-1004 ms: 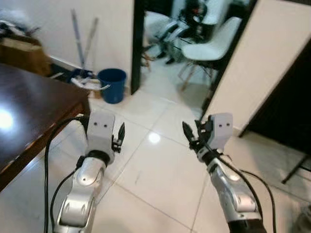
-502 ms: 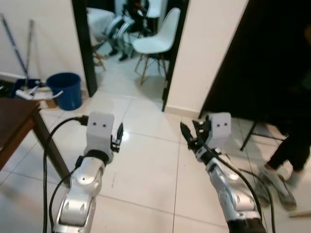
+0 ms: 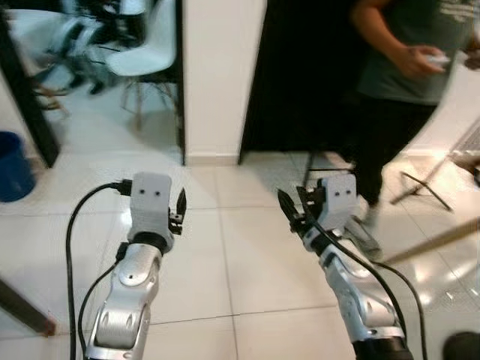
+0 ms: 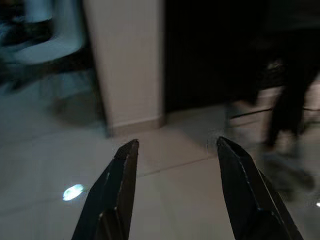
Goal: Setting the table
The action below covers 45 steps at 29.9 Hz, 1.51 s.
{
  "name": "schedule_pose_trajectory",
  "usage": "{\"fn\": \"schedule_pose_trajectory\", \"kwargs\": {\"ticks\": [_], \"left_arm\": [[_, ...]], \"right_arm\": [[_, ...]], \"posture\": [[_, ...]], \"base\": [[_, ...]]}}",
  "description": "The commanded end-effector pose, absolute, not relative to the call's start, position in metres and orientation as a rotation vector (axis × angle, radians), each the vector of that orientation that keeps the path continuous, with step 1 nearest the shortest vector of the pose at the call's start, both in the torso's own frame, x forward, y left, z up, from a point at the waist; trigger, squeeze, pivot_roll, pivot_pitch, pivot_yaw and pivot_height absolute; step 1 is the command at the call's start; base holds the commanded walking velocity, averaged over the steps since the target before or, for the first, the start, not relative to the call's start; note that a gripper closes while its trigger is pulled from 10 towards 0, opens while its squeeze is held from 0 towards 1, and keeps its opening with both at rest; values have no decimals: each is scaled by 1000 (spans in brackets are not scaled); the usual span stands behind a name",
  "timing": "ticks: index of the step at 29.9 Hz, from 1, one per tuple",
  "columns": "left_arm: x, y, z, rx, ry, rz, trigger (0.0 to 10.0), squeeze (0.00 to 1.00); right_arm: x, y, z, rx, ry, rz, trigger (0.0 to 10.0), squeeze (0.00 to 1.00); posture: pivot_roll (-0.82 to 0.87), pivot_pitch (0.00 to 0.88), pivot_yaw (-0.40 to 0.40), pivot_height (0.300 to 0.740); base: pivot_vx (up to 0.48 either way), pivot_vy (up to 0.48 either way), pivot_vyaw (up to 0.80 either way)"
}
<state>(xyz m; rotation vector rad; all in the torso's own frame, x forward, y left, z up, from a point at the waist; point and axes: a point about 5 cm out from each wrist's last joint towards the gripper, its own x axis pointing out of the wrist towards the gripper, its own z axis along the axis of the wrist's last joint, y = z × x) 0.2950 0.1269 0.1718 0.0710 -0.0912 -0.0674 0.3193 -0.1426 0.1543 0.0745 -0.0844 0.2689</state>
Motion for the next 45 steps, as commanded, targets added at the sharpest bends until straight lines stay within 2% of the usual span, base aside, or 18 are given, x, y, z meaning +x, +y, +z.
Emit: {"fn": "schedule_pose_trajectory", "kwargs": {"ticks": [1,45], "left_arm": [[293,130,167,77,-72,-55,10000,0],[296,130,168,81,-71,-61,10000,0]], "right_arm": [[317,-141,153,81,-79,270,10000,0],[318,-140,154,90,-74,257,10000,0]], "posture": [[-16,0,-11,740],[-15,0,2,740]], "base": [[0,0,-800],[0,0,-800]]}}
